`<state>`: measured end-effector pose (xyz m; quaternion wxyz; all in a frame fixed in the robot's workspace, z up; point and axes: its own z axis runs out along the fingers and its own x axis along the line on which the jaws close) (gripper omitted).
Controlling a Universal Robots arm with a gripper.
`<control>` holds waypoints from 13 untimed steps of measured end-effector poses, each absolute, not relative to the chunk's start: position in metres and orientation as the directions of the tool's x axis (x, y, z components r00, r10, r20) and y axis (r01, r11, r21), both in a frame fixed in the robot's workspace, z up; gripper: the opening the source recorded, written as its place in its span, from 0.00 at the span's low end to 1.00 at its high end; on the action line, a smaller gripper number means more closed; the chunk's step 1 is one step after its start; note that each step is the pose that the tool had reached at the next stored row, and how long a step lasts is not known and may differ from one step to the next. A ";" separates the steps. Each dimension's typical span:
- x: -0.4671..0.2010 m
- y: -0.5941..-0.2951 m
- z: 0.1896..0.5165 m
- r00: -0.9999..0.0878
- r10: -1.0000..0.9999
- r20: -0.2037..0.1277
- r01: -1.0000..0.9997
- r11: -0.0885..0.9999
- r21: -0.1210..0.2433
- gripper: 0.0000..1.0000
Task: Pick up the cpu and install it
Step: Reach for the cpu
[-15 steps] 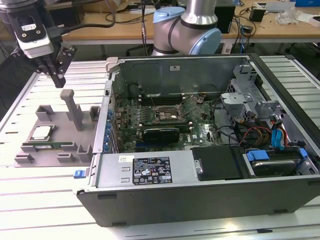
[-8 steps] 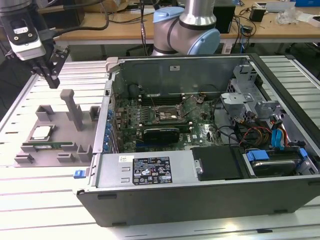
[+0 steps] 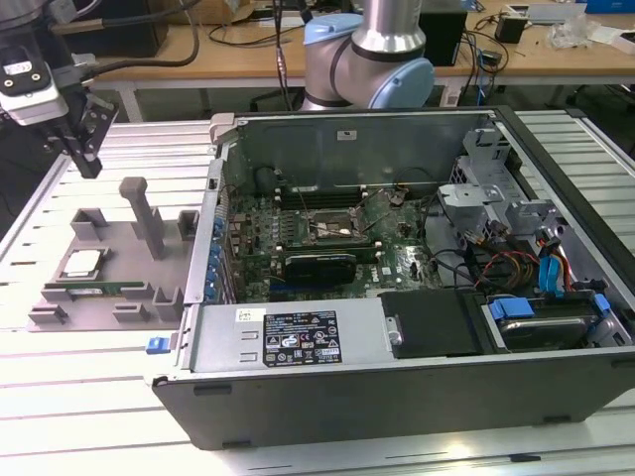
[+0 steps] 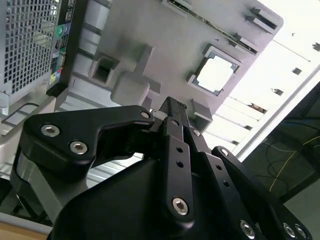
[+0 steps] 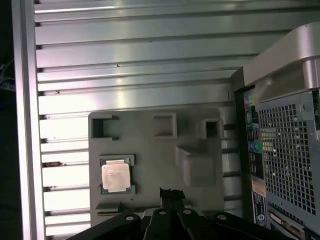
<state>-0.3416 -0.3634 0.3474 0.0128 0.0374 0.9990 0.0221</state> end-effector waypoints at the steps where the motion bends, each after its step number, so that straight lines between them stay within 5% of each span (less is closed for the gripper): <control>1: -0.347 -0.362 0.346 -0.997 0.075 -0.024 0.074 0.996 0.045 0.11; 13: -0.374 -0.354 0.331 -0.997 0.075 -0.024 0.074 0.996 0.045 0.11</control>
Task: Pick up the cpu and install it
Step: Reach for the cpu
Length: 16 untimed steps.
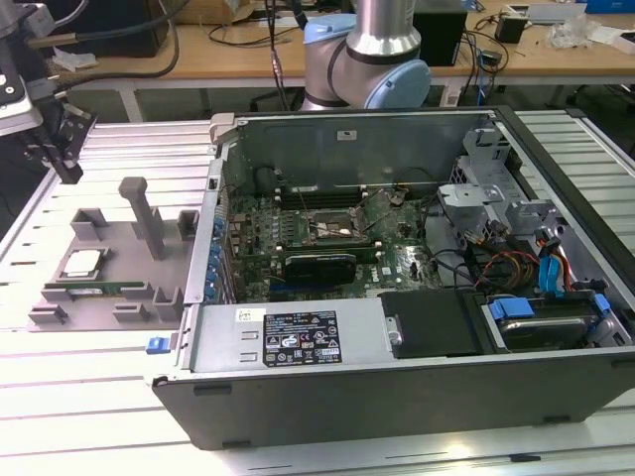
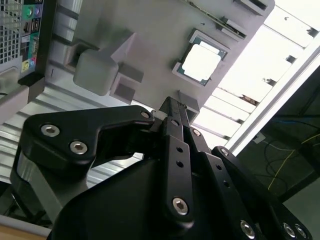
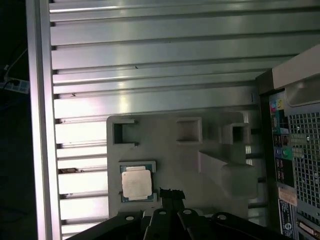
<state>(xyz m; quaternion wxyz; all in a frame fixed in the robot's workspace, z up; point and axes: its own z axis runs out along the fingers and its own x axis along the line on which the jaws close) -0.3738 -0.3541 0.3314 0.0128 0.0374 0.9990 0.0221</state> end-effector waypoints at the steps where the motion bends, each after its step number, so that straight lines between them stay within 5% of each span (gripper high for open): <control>1: -0.375 -0.354 0.330 -0.997 0.075 -0.024 0.074 0.996 0.045 0.11; 16: -0.384 -0.354 0.315 -0.997 0.075 -0.024 0.074 0.996 0.045 0.11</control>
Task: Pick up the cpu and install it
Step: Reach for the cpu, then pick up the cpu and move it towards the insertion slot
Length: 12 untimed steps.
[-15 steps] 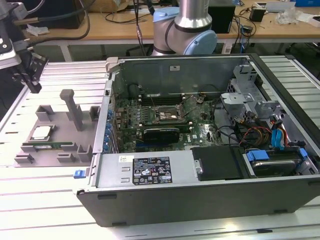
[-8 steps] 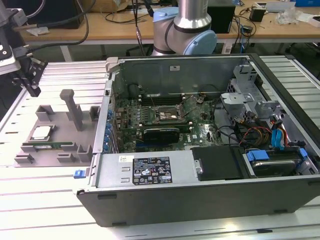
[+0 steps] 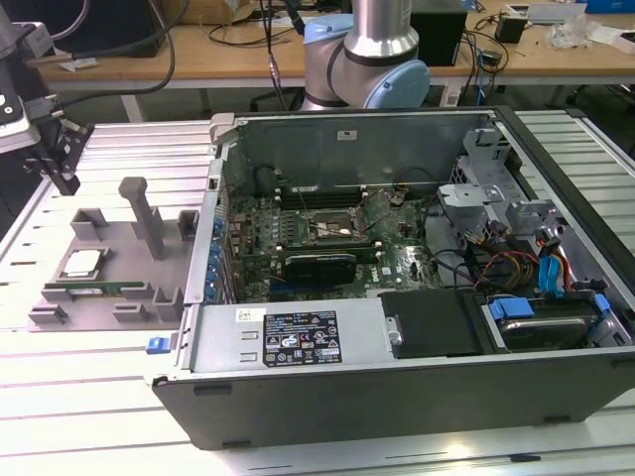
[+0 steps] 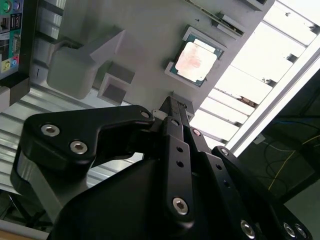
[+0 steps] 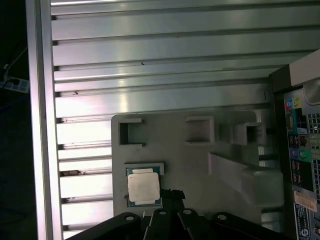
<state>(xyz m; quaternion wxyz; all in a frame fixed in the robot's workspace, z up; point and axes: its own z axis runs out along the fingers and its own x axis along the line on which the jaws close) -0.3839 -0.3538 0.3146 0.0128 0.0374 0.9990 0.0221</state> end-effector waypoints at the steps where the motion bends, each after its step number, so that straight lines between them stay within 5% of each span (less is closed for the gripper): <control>1: -0.384 -0.354 0.314 -0.997 0.075 -0.024 0.074 0.996 0.045 0.11; 12: -0.384 -0.354 0.314 -0.997 0.075 -0.024 0.074 0.996 0.045 0.11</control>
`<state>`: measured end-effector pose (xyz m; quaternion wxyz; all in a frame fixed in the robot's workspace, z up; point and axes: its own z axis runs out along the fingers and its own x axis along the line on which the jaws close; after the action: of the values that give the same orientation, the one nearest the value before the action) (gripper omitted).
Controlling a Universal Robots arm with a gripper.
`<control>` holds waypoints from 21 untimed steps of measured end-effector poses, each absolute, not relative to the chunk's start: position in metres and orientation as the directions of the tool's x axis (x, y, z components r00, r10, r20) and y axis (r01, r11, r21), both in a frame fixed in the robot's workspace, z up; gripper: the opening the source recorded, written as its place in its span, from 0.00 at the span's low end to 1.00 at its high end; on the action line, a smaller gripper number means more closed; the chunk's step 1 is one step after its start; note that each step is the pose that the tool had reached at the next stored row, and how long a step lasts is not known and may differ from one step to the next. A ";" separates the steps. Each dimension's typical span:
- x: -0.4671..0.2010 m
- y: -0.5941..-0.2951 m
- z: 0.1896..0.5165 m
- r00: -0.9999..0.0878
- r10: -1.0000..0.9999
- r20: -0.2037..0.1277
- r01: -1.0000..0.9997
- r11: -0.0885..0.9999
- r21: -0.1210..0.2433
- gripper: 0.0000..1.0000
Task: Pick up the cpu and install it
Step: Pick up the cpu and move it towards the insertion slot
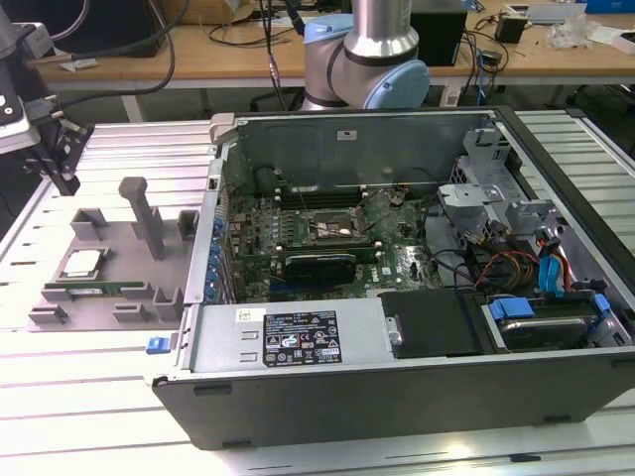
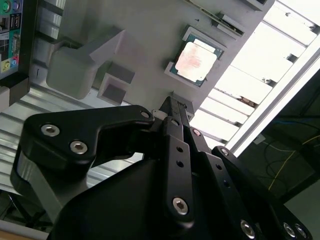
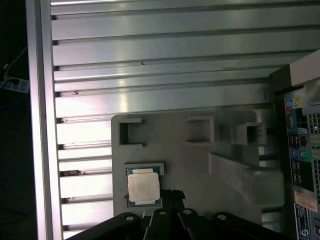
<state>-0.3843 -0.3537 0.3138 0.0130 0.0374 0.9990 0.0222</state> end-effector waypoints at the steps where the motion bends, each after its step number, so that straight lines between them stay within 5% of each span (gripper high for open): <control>1: -0.386 -0.354 0.313 -0.997 0.075 -0.025 0.074 0.996 0.045 0.11; 21: -0.399 -0.357 0.289 -0.997 0.075 -0.031 0.074 0.996 0.046 0.11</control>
<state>-0.3989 -0.3570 0.2894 0.0161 0.0373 0.9989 0.0222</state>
